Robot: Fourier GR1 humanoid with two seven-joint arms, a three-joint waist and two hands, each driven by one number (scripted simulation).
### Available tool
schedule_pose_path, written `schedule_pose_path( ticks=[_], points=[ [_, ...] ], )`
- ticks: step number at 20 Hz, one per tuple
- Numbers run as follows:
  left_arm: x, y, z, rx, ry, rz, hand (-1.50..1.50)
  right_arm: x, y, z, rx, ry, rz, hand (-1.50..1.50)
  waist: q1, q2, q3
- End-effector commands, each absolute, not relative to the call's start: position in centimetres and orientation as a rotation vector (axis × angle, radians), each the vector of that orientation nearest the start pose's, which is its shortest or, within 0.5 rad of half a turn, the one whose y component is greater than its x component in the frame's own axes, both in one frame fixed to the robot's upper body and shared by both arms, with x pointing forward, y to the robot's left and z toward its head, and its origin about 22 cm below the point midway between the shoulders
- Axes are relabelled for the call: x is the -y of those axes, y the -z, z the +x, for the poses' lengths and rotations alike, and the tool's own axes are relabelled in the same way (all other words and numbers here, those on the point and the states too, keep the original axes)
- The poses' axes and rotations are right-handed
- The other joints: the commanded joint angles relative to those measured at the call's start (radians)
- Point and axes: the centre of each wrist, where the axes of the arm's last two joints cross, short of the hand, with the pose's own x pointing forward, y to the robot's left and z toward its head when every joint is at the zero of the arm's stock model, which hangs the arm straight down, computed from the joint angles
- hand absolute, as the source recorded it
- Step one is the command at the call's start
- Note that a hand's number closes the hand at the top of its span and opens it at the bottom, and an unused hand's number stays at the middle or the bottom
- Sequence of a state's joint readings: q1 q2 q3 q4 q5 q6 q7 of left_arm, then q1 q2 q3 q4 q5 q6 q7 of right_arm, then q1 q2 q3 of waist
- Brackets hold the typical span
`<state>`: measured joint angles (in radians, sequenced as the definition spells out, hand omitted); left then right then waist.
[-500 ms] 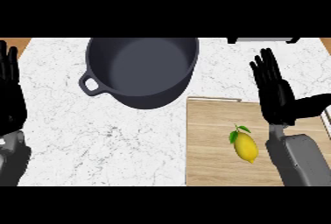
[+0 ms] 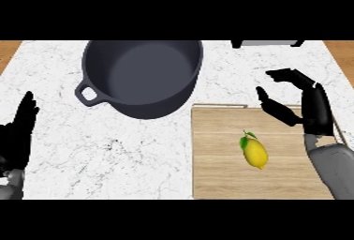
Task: Pick the lemon from the tray and place it in the pot
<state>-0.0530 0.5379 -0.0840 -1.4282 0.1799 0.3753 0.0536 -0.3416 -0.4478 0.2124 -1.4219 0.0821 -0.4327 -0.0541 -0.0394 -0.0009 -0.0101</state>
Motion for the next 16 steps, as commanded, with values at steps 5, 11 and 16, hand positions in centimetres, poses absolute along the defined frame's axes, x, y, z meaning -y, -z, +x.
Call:
schedule_pose_path(
  ticks=[5,11,16],
  points=[
    [-35.7,-0.5,23.9,1.143,0.041,0.579,0.00,21.8,-3.5,25.7,1.982,-0.437,-0.972,-1.50,-0.033,-0.020,0.004],
    [-35.4,-1.3,24.3,1.130,0.055,0.568,0.00,21.3,-2.8,22.6,1.695,-0.672,-1.100,-1.50,-0.025,-0.022,0.000],
    [-35.6,-1.8,24.6,1.128,0.061,0.576,0.00,20.8,-4.7,21.6,1.433,-0.809,-1.212,-1.50,-0.032,-0.023,-0.002]
  ],
)
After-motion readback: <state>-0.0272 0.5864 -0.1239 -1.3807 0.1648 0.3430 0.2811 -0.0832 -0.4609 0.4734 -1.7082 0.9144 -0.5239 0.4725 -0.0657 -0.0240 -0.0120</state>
